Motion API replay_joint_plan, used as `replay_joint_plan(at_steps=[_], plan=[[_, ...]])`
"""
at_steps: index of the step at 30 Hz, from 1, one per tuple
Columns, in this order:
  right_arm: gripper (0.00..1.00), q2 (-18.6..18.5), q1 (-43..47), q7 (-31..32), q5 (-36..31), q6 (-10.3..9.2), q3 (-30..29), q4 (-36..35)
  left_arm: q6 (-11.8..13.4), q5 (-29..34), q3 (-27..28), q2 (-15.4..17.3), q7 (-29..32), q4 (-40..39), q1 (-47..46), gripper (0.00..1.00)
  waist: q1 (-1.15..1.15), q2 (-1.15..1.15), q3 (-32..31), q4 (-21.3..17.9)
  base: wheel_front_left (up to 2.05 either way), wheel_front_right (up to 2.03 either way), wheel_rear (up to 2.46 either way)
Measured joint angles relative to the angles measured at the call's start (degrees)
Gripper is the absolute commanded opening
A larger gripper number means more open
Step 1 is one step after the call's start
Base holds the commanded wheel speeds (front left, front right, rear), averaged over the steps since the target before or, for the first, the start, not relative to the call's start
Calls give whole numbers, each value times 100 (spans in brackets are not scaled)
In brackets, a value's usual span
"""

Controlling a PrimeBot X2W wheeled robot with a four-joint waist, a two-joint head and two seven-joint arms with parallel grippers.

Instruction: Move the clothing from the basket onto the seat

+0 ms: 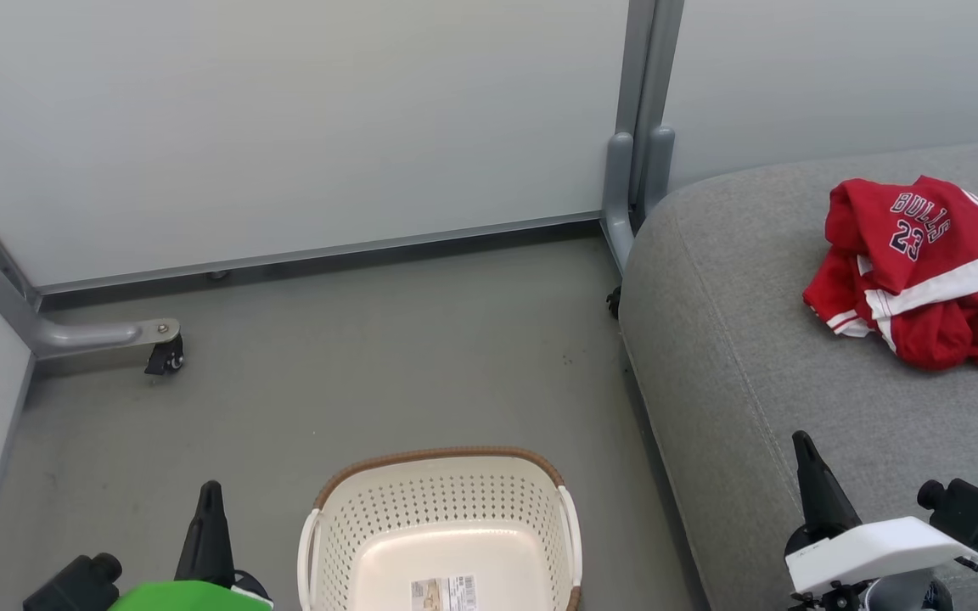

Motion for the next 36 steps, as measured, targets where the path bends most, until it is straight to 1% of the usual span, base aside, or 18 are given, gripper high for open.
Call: replay_joint_plan(at_steps=[22,36], plan=[[0,-3,-280,401,1571,-2,-215,87,-179,-1564,222,13,409,140,-350,0,0,0,110,-2,0,0,0],[0,1,-441,619,2395,-2,-346,133,-275,-2363,353,18,627,199,-529,0,0,0,180,-3,0,0,0]])
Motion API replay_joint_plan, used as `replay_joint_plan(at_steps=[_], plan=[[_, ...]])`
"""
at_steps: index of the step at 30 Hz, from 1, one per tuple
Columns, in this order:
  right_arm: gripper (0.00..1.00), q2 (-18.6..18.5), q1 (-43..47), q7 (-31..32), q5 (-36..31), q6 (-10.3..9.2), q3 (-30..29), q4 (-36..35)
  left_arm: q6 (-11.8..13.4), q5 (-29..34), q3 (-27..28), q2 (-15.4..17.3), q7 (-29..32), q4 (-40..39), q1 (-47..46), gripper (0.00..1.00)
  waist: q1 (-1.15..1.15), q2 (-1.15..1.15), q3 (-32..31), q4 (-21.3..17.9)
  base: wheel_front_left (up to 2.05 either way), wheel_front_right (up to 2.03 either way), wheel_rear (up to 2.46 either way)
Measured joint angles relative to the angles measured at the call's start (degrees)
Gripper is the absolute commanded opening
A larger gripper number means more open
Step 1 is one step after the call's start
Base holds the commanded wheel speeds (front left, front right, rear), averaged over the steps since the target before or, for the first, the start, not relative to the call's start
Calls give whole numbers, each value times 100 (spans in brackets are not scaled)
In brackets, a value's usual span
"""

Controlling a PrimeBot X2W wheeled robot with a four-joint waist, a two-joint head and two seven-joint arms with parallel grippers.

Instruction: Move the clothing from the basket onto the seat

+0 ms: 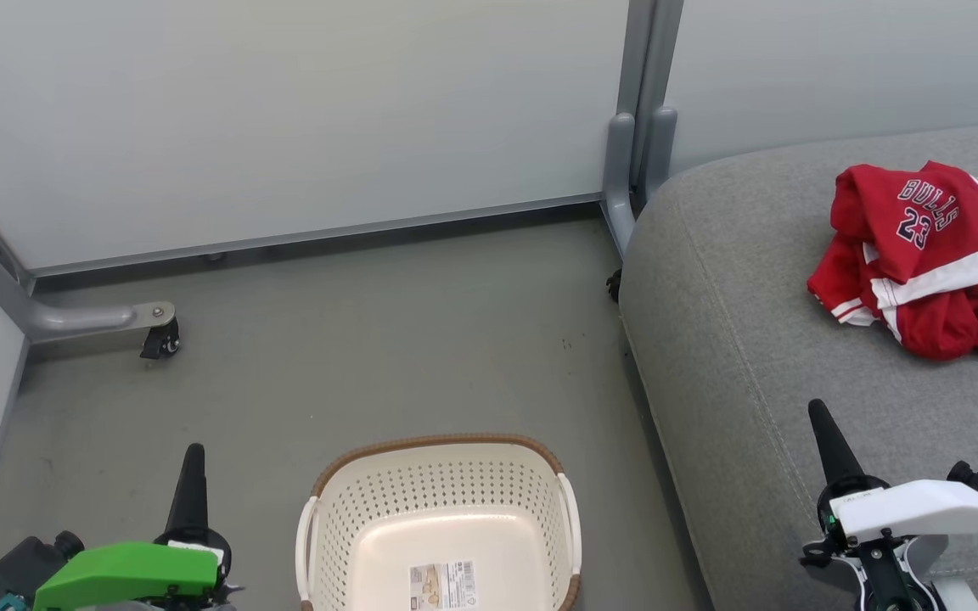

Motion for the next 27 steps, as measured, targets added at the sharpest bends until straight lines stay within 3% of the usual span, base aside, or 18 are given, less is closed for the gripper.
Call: replay_joint_plan(at_steps=[27], plan=[[0,19,-233,363,1329,0,-218,75,-155,-1334,210,2,357,126,-321,0,0,0,134,-3,0,0,0]])
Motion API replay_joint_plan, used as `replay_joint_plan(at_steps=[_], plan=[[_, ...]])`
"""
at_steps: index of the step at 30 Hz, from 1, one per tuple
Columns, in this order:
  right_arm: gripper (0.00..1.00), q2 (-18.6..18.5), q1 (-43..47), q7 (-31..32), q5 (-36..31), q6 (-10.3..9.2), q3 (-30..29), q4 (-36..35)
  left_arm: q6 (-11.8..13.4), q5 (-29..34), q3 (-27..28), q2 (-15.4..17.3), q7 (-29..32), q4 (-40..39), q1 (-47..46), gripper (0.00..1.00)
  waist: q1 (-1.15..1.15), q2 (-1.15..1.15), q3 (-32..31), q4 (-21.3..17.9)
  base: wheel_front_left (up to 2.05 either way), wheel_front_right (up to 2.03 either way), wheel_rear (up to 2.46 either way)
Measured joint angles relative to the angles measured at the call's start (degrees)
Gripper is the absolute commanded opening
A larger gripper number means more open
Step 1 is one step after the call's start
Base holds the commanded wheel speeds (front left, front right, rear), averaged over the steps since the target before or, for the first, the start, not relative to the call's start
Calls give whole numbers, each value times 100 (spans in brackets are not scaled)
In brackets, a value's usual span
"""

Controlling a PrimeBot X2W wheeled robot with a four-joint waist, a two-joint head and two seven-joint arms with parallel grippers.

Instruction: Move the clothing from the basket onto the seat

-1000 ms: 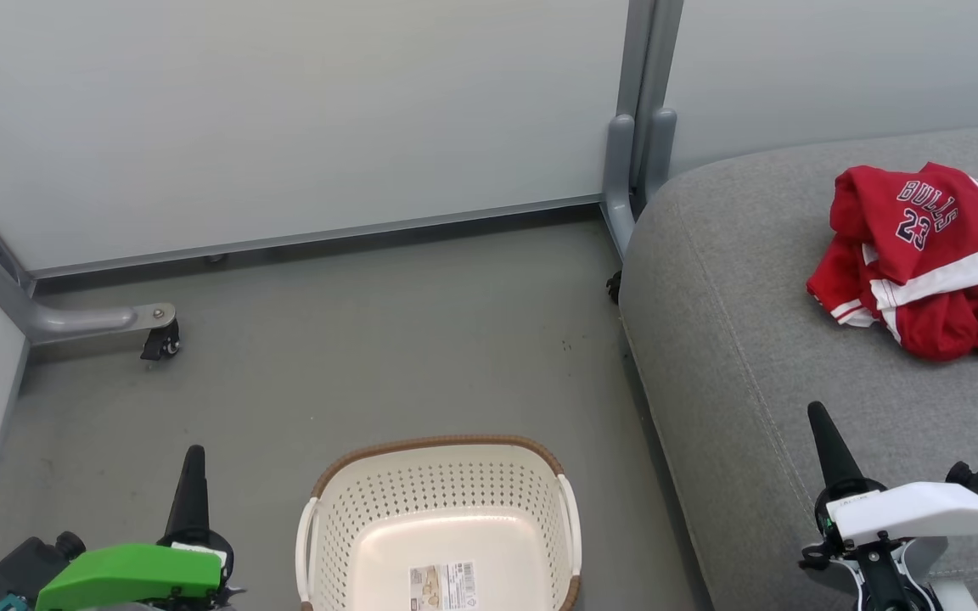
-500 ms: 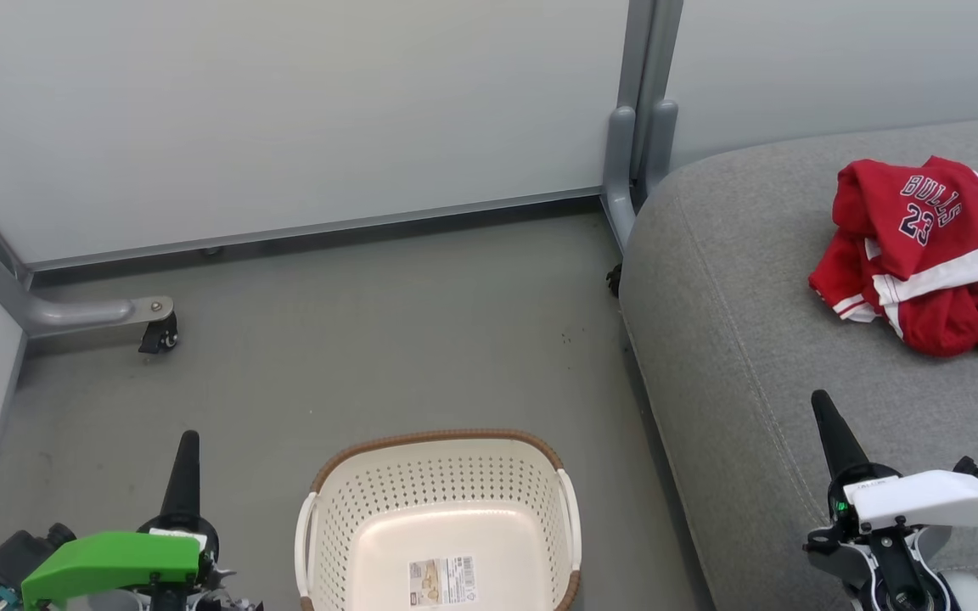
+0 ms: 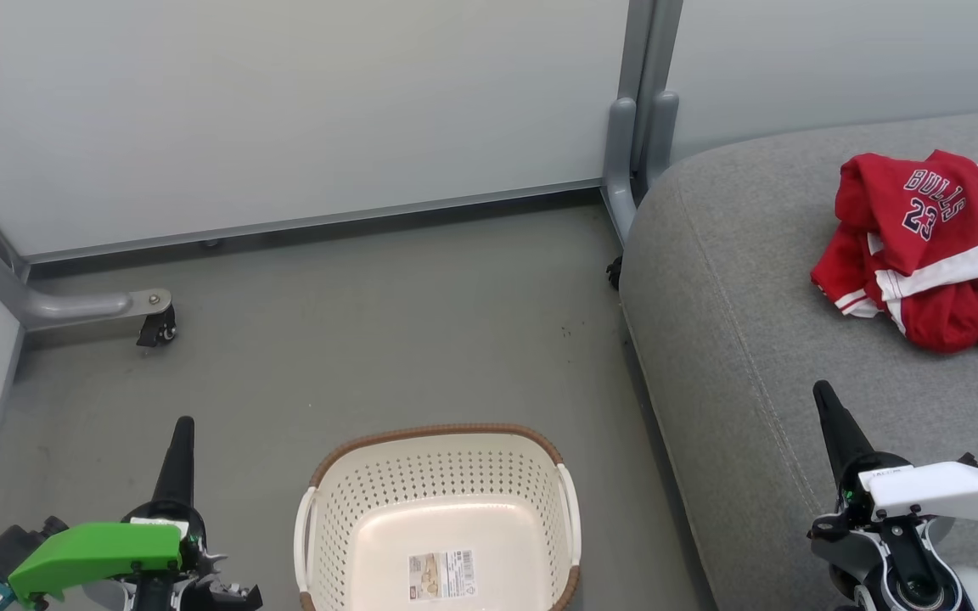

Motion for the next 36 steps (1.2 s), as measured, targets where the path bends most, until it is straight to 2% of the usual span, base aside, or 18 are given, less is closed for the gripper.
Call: replay_joint_plan(at_steps=[28,36], plan=[[0,30,-205,312,1099,0,-197,67,-133,-1091,187,0,307,91,-260,0,0,0,138,-3,0,0,0],[0,42,-217,319,1105,0,-209,67,-133,-1092,194,-1,322,94,-280,0,0,0,139,-3,0,0,0]])
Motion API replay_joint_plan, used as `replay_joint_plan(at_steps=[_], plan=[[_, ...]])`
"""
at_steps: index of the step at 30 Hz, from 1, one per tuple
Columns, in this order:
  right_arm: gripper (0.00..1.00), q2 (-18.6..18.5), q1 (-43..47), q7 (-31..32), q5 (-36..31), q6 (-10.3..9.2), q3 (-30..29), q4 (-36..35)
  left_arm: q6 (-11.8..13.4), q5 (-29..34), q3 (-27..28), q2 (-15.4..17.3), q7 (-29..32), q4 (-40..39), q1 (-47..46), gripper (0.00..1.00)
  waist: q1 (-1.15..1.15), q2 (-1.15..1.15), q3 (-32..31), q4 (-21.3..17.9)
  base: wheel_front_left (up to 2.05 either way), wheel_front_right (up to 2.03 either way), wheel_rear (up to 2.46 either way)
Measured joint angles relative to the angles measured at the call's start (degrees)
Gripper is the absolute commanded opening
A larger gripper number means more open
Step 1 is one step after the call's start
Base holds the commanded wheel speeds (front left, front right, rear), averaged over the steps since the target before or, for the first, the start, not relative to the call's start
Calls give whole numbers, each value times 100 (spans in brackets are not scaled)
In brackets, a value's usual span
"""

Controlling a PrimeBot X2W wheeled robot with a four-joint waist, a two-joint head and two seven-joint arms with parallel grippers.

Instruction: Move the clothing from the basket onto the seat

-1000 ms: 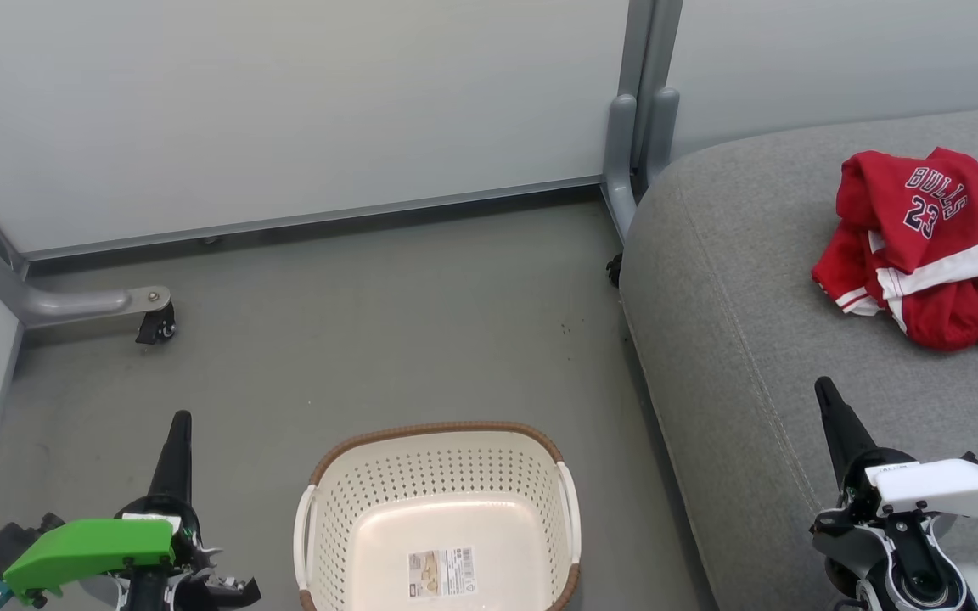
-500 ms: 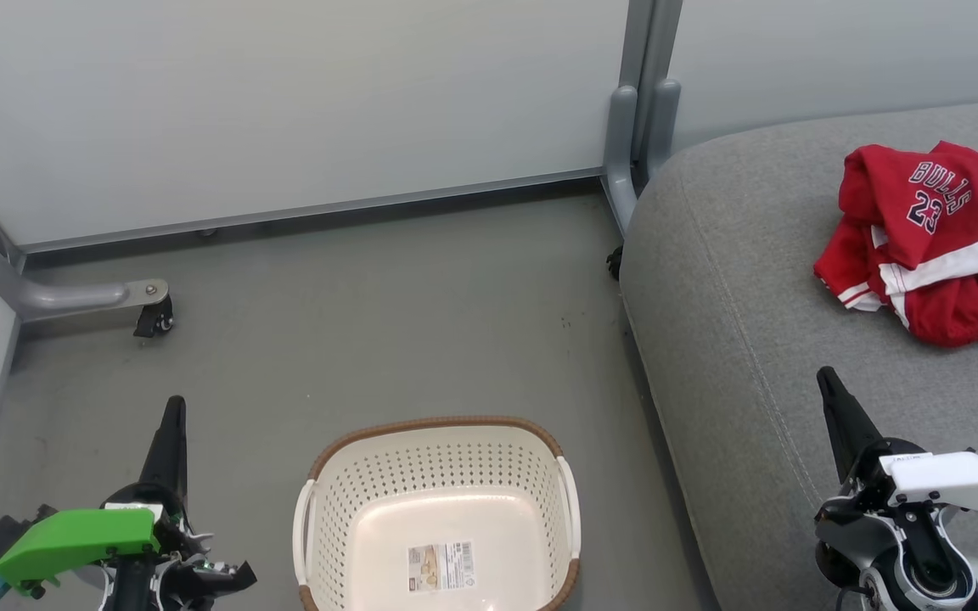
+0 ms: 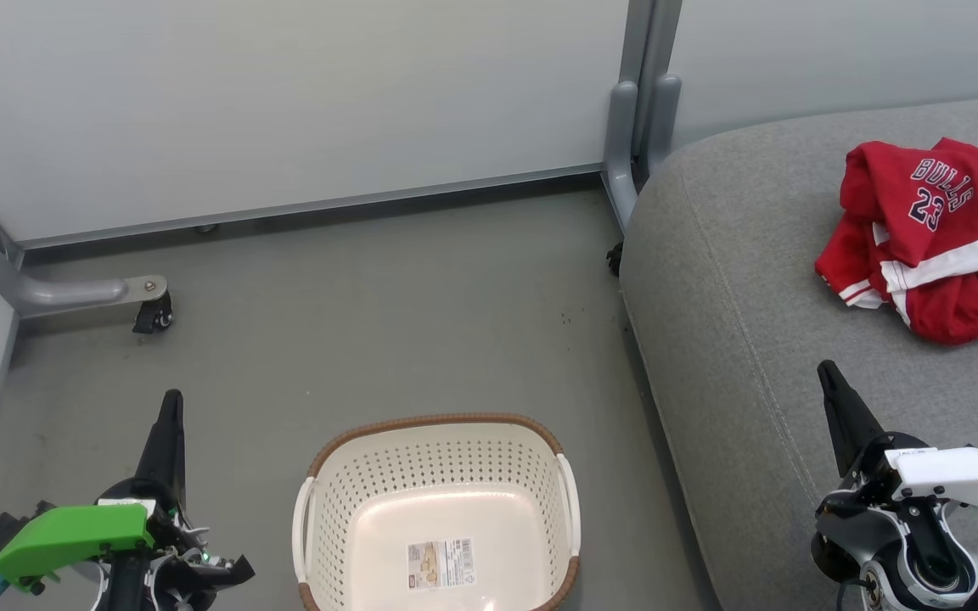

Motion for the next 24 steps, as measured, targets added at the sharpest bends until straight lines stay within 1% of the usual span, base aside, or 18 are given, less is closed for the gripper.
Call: replay_joint_plan(at_steps=[24], plan=[[0,21,-1,24,-9,0,-32,2,0,1,18,-5,11,1,-1,0,0,0,0,0,0,0,0]])
